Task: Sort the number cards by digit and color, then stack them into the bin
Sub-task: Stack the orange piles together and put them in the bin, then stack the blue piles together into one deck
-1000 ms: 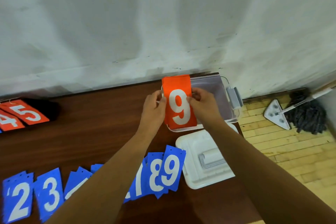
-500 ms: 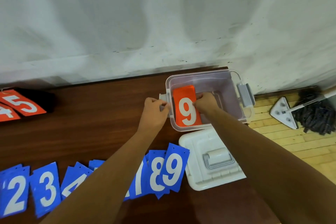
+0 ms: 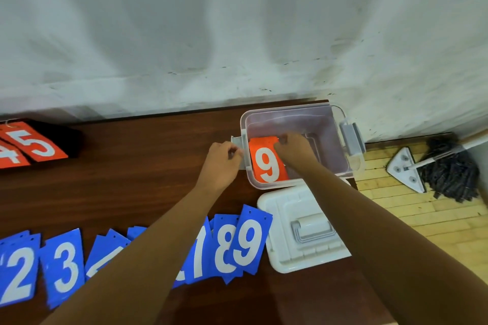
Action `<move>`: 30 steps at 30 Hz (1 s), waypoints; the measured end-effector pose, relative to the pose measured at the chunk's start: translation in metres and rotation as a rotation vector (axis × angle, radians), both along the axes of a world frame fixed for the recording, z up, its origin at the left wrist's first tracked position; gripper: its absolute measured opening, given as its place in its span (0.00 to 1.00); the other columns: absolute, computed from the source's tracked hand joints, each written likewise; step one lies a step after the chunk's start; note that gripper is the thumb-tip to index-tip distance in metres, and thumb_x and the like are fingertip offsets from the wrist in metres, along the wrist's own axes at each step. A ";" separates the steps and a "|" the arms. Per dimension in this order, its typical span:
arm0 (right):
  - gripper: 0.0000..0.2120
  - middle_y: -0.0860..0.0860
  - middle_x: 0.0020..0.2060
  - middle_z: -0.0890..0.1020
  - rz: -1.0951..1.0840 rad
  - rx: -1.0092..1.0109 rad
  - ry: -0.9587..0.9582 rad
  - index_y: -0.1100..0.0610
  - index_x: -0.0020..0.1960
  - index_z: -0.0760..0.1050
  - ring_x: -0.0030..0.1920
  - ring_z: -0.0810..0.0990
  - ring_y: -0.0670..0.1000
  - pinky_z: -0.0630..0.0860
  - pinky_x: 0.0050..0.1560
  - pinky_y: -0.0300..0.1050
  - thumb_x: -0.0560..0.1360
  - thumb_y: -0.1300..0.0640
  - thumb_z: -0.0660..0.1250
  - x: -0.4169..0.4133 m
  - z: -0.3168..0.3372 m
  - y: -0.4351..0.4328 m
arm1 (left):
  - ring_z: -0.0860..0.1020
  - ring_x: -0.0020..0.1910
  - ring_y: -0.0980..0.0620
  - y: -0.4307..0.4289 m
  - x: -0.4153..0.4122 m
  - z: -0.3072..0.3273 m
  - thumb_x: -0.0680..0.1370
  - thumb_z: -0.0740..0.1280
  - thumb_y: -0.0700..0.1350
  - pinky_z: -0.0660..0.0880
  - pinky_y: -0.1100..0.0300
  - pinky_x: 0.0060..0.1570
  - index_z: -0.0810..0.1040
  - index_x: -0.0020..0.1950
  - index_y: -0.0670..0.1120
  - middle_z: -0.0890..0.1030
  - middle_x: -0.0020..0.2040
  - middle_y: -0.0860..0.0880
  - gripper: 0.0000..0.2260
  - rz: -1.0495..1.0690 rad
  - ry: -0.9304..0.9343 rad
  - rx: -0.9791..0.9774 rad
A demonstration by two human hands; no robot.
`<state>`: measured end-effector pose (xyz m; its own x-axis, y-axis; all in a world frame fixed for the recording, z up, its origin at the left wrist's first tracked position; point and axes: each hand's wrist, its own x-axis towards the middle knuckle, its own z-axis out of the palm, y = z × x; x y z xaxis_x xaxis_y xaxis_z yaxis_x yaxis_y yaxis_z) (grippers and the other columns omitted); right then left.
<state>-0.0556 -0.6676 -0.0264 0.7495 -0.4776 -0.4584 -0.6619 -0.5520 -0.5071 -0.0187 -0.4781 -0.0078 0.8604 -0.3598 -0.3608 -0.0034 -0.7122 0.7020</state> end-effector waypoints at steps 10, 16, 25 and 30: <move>0.16 0.49 0.60 0.75 0.105 0.029 -0.355 0.54 0.65 0.72 0.61 0.74 0.48 0.70 0.58 0.39 0.79 0.53 0.64 -0.052 0.097 0.139 | 0.76 0.48 0.54 0.158 -0.004 0.023 0.79 0.65 0.43 0.67 0.66 0.43 0.76 0.49 0.51 0.77 0.50 0.50 0.03 0.087 -0.067 0.087; 0.29 0.55 0.71 0.66 0.408 -0.047 -0.152 0.55 0.74 0.62 0.70 0.67 0.55 0.67 0.69 0.52 0.78 0.42 0.60 -0.020 0.082 0.265 | 0.74 0.51 0.49 0.315 -0.013 0.022 0.78 0.67 0.43 0.71 0.57 0.50 0.74 0.61 0.44 0.73 0.56 0.45 0.12 0.386 -0.020 0.116; 0.30 0.57 0.71 0.65 0.626 -0.101 -0.022 0.57 0.74 0.61 0.69 0.66 0.59 0.64 0.68 0.55 0.78 0.41 0.59 0.020 0.039 0.492 | 0.77 0.56 0.40 0.570 -0.020 -0.009 0.76 0.69 0.40 0.71 0.50 0.55 0.76 0.61 0.39 0.76 0.58 0.40 0.14 0.650 0.027 0.241; 0.28 0.57 0.67 0.68 0.754 -0.105 -0.009 0.58 0.71 0.64 0.66 0.69 0.60 0.67 0.65 0.55 0.78 0.43 0.61 0.040 0.022 0.605 | 0.74 0.56 0.34 0.681 -0.016 -0.032 0.71 0.73 0.38 0.70 0.46 0.57 0.77 0.58 0.39 0.74 0.56 0.35 0.16 0.713 0.007 0.354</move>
<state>-0.0159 -0.0630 -0.0047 0.8937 0.1248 -0.4310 -0.0823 -0.8987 -0.4308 -0.0349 0.2028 -0.0394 0.8375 0.4137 -0.3569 0.5406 -0.7220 0.4318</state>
